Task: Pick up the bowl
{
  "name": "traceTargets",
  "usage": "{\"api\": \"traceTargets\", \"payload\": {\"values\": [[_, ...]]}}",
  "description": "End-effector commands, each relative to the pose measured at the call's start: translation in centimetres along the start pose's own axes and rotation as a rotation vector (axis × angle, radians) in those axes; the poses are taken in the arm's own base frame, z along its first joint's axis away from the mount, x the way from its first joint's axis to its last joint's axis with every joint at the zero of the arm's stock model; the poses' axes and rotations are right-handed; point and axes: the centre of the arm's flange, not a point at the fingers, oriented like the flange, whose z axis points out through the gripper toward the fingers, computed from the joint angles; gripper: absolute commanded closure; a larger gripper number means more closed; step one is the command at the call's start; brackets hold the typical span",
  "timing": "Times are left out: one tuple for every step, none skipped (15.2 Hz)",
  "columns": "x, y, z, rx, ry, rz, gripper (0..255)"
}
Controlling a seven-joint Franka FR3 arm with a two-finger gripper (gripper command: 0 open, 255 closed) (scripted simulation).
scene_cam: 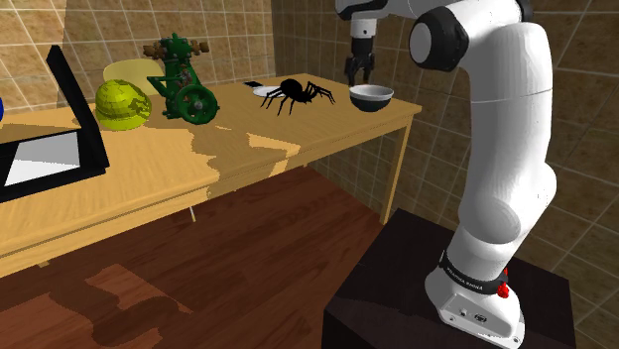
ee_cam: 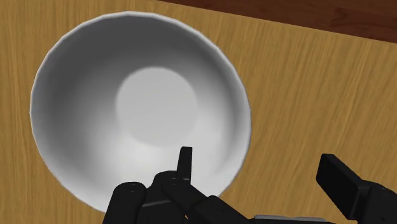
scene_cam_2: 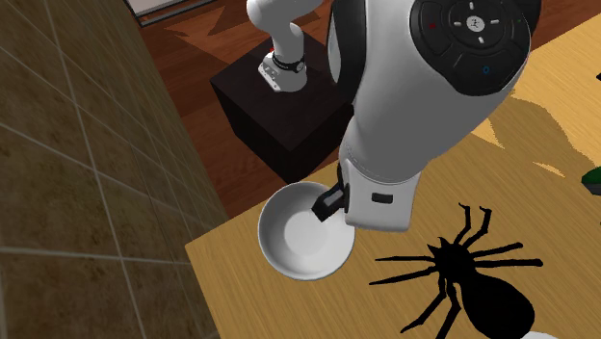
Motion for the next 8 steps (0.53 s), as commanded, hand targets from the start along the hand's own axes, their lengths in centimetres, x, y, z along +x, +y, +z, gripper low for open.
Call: {"api": "traceTargets", "payload": {"values": [[0.2, 0.1, 0.9, 0.0, 0.0, -0.001, 0], [0.2, 0.1, 1.4, 0.0, 0.0, -0.001, 0], [0.2, 0.1, 2.0, 0.0, 0.0, -0.001, 0], [0.3, 0.1, 2.5, 0.0, 0.0, -0.001, 0], [0.3, 0.1, 2.8, 0.0, 0.0, -0.001, 0], [0.3, 0.1, 2.8, 0.0, 0.0, -0.001, 0], [0.2, 0.1, 2.8, 0.0, 0.0, -0.001, 255], [0.2, 0.2, 2.8, 0.0, 0.0, -0.001, 255]]}}
